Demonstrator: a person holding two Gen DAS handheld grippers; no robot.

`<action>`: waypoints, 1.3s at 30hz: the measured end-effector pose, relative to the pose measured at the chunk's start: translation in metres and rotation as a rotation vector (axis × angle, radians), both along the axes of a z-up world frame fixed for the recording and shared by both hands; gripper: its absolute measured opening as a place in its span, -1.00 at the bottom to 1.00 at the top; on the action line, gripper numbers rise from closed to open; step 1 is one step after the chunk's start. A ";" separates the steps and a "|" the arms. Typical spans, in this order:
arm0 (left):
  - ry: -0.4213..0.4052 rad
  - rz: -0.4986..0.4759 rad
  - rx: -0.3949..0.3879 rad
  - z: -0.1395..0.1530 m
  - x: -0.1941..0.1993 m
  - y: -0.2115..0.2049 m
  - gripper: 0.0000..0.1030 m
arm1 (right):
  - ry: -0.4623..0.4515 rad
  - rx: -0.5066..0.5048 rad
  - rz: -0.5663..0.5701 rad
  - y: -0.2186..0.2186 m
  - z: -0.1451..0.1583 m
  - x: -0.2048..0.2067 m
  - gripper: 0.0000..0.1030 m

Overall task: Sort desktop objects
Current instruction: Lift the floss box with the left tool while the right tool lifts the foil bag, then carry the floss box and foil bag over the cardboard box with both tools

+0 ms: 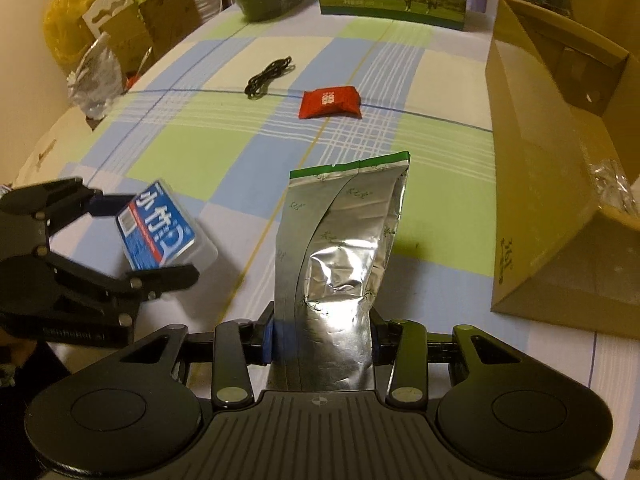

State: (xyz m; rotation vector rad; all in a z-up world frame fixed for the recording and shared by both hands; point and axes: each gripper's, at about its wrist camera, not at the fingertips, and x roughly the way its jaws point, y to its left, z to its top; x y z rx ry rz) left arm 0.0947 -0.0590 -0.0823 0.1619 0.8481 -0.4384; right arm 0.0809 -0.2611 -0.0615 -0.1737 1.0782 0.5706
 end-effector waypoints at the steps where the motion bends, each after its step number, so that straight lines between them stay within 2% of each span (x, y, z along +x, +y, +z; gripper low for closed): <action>1: 0.002 0.001 0.003 0.001 -0.003 -0.002 0.62 | -0.003 0.006 -0.004 -0.001 0.002 -0.002 -0.26; 18: 0.017 0.061 -0.015 0.031 -0.039 -0.018 0.62 | -0.060 0.090 -0.063 -0.030 0.030 -0.022 -0.26; 39: -0.043 0.005 0.006 0.064 -0.048 -0.057 0.62 | -0.145 0.132 -0.117 -0.070 0.068 -0.033 -0.26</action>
